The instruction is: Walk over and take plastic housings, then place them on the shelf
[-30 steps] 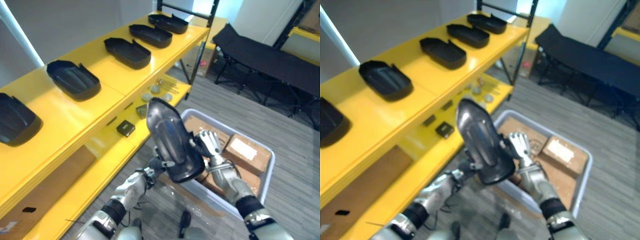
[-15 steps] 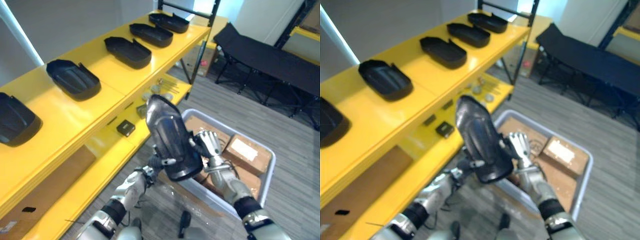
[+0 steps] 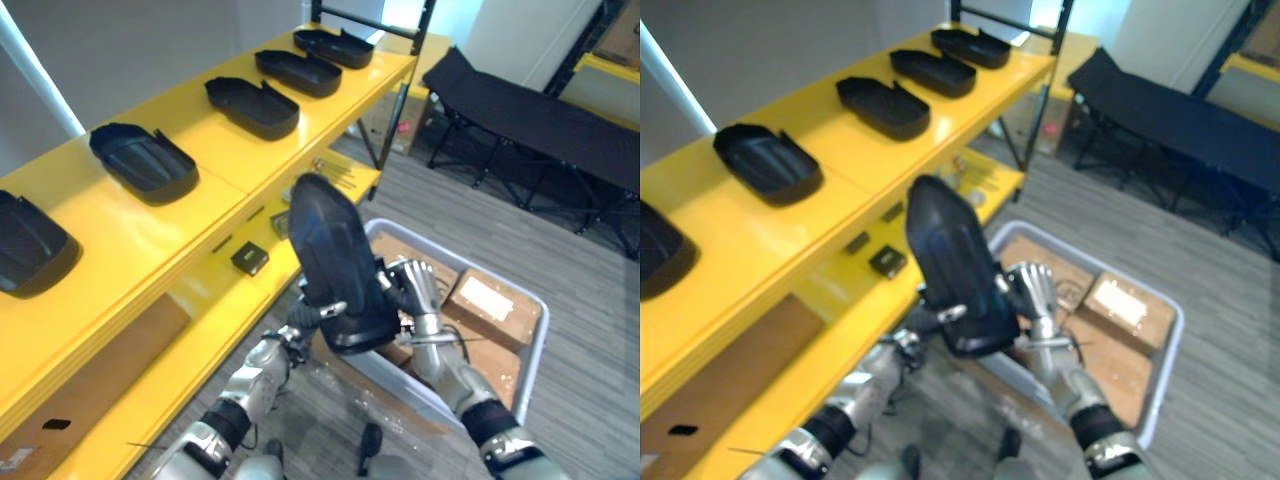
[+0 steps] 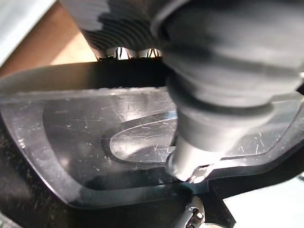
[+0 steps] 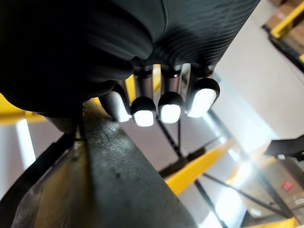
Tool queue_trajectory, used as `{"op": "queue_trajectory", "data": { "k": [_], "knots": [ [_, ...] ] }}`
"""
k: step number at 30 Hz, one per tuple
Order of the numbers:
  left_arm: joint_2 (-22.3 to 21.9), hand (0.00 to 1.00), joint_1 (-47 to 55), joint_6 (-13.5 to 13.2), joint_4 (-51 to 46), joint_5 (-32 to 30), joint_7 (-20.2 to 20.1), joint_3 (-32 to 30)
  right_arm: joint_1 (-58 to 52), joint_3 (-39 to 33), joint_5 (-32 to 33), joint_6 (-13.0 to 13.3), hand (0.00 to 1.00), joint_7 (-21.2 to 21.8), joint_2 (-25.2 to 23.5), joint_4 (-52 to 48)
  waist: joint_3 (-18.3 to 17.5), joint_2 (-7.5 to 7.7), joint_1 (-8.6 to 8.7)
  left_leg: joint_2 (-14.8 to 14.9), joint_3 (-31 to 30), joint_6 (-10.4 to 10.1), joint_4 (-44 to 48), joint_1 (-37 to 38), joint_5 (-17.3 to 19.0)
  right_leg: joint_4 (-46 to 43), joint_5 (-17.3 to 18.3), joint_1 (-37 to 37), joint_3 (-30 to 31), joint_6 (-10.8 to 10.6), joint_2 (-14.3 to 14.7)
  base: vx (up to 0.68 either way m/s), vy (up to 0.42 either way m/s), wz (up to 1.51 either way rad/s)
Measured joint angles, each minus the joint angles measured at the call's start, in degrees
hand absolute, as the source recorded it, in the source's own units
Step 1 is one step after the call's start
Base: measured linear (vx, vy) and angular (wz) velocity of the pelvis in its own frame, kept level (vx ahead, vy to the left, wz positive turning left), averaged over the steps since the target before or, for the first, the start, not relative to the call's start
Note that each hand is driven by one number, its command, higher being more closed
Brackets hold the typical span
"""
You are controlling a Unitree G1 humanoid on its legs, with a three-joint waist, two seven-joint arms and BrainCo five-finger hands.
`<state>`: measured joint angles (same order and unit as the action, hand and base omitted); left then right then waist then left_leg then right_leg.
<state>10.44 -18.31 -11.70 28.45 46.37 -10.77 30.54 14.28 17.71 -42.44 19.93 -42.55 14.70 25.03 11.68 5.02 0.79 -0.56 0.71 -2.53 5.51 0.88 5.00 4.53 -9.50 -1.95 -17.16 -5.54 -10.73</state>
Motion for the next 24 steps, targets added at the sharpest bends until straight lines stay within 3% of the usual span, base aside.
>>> {"op": "queue_trajectory", "data": {
  "k": [5,8,9,15,20,24],
  "knots": [
    [0.0,1.0,0.0,-2.1,-4.0,-4.0,3.6,0.0,-0.9,0.2,2.8,0.6,1.0,0.0,2.2,-3.9,-0.8,-1.52,0.15,0.0,0.7,0.1,0.1,0.0,0.4,0.0,0.0,0.4,0.5,0.0,0.0,0.0,0.0,-0.07],
    [0.0,1.0,-0.2,-3.0,-6.4,-8.4,8.1,-0.2,-2.2,0.6,4.1,1.3,1.0,0.0,3.5,-4.8,-0.9,-1.73,0.16,0.1,1.0,0.1,0.1,0.0,0.5,0.0,0.0,0.6,0.8,0.0,0.0,-0.01,0.005,-0.06],
    [0.0,1.0,-0.3,-3.1,-7.4,-11.5,10.4,-0.3,-2.8,1.3,5.8,1.3,0.0,0.0,4.0,-4.8,-0.9,-1.73,0.15,0.1,1.1,0.1,0.2,0.0,0.5,0.0,0.0,0.6,0.9,0.0,0.0,0.0,0.0,0.0],
    [0.4,1.0,-1.7,-3.1,-11.5,-18.1,16.0,-0.7,-4.3,3.3,9.2,1.9,0.0,0.1,5.1,-4.5,-0.9,-1.73,-0.06,0.0,1.0,0.3,1.4,-1.0,1.1,0.0,0.0,1.0,0.9,0.0,-0.1,-0.03,0.006,0.0],
    [2.0,1.0,-3.6,-3.2,-18.2,-25.2,17.5,-1.3,-5.1,6.7,26.6,2.3,0.0,11.4,5.5,-4.0,-0.9,-1.72,-0.04,0.0,1.0,0.2,2.1,-1.2,1.3,0.0,-0.1,1.0,0.9,-0.1,-0.1,0.0,0.0,0.0],
    [2.5,1.0,-3.7,-4.3,-24.2,-30.9,19.0,-0.8,-5.6,11.0,34.7,4.0,0.0,20.3,4.9,-3.9,-0.9,-1.71,-0.13,0.1,1.0,0.2,2.1,-1.2,1.3,0.0,-0.1,0.9,0.8,-0.1,0.0,0.0,0.0,0.0]
  ]
}}
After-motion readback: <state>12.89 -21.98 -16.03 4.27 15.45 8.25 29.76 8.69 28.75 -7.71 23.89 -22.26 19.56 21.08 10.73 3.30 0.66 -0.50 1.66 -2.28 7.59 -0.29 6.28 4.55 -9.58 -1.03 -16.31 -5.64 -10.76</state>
